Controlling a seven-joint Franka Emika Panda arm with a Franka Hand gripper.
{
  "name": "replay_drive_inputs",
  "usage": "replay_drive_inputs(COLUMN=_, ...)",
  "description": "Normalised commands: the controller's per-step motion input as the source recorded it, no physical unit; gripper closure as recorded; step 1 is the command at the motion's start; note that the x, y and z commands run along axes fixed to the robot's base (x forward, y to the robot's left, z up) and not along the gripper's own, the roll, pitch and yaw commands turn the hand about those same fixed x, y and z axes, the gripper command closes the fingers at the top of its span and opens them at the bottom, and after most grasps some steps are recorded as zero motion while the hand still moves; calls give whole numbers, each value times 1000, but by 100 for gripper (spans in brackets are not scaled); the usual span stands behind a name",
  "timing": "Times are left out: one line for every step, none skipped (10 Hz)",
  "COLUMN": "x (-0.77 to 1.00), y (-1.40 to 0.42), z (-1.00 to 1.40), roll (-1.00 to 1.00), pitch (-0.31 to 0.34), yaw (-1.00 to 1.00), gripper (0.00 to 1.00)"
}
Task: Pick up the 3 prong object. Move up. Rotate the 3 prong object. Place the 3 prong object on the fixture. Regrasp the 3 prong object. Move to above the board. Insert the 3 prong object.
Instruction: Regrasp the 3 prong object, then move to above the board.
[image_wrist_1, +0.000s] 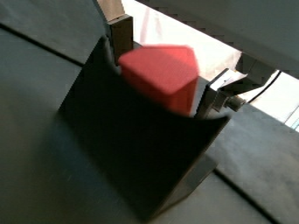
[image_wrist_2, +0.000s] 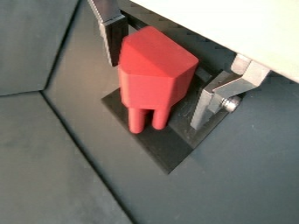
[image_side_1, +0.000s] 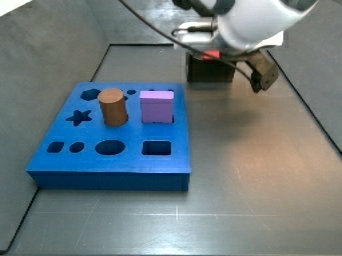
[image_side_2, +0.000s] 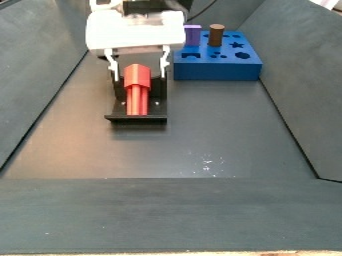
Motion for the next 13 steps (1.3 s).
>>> replay_drive_inputs(x=57, y=-3, z=-220, roll=61, pitch=21, yaw=1, gripper=0)
replay_drive_inputs(x=27, y=-6, z=-188, roll=66, pitch=20, yaw=-4, gripper=0)
replay_drive_inputs(x=15, y=-7, z=-175, roll=69, pitch=18, yaw=2, gripper=0)
replay_drive_inputs(x=15, y=-6, z=-175, roll=69, pitch=18, yaw=5, gripper=0)
replay_drive_inputs(x=15, y=-6, z=-174, roll=69, pitch=18, yaw=8, gripper=0)
replay_drive_inputs(x=0, y=0, z=0, roll=0, pitch=0, yaw=0, gripper=100)
replay_drive_inputs(x=-70, y=250, z=1000, roll=43, pitch=641, yaw=-255, gripper=100)
replay_drive_inputs(x=-69, y=247, z=1000, roll=21, pitch=629, yaw=-222, gripper=100)
replay_drive_inputs(x=-69, y=234, z=1000, roll=-40, pitch=590, yaw=-51, gripper=100)
replay_drive_inputs(x=-68, y=218, z=1000, roll=-87, pitch=525, yaw=167, gripper=100)
replay_drive_inputs(x=-66, y=213, z=1000, roll=-100, pitch=485, yaw=245, gripper=100)
replay_drive_inputs(x=-55, y=201, z=1000, roll=-100, pitch=372, yaw=352, gripper=100)
replay_drive_inputs(x=-50, y=192, z=1000, roll=-77, pitch=283, yaw=396, gripper=100)
